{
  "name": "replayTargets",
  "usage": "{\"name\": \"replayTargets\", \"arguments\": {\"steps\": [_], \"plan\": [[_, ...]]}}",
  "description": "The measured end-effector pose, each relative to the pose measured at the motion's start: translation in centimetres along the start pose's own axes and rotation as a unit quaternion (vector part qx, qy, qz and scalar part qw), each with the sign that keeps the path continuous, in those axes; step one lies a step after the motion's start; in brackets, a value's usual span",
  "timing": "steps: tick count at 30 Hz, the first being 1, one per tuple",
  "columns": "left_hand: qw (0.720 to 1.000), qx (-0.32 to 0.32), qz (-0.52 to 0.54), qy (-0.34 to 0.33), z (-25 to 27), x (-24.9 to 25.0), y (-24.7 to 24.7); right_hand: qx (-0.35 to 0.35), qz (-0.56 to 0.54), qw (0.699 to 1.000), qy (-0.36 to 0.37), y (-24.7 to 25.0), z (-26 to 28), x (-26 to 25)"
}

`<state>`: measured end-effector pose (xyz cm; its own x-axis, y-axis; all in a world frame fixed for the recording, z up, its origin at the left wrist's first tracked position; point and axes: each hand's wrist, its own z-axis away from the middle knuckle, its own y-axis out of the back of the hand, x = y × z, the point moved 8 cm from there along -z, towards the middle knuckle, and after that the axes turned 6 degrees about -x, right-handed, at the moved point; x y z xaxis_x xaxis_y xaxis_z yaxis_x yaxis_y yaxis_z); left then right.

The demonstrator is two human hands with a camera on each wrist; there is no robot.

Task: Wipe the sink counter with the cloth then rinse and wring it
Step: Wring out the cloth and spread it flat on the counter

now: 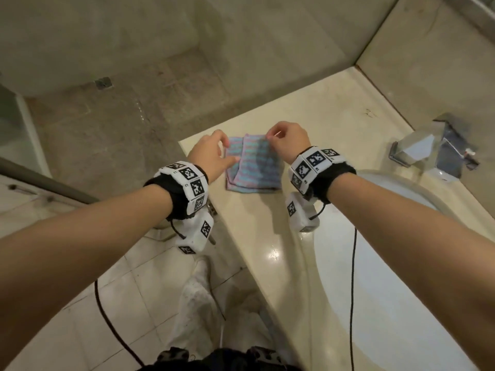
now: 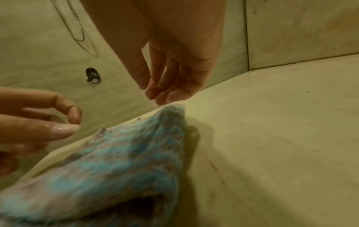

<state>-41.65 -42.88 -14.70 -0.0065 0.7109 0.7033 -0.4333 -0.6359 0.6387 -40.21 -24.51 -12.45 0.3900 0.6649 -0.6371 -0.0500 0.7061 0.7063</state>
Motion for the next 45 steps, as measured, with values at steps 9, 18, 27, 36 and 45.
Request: {"name": "replayTargets", "arguments": {"steps": [9,18,27,36,45], "plan": [[0.991,-0.121,-0.060,0.011,0.7,-0.4,-2.6,-0.045,0.213,0.975,-0.044,-1.9,-1.9,-0.8],[0.989,-0.150,0.003,-0.008,1.9,-1.4,-1.6,0.019,0.074,0.995,0.065,-1.7,-1.2,-3.5],[0.992,-0.113,-0.050,0.028,3.8,-3.2,-2.2,-0.018,0.070,0.993,0.099,-4.9,-1.6,-3.9],[0.976,-0.042,-0.174,-0.127,3.4,2.0,-1.3,-0.013,0.066,0.991,0.117,-2.1,0.7,-1.5],[0.898,-0.156,-0.407,-0.054,1.9,-1.7,-5.3,-0.187,0.436,0.875,0.101,-6.9,3.9,3.2]]}}
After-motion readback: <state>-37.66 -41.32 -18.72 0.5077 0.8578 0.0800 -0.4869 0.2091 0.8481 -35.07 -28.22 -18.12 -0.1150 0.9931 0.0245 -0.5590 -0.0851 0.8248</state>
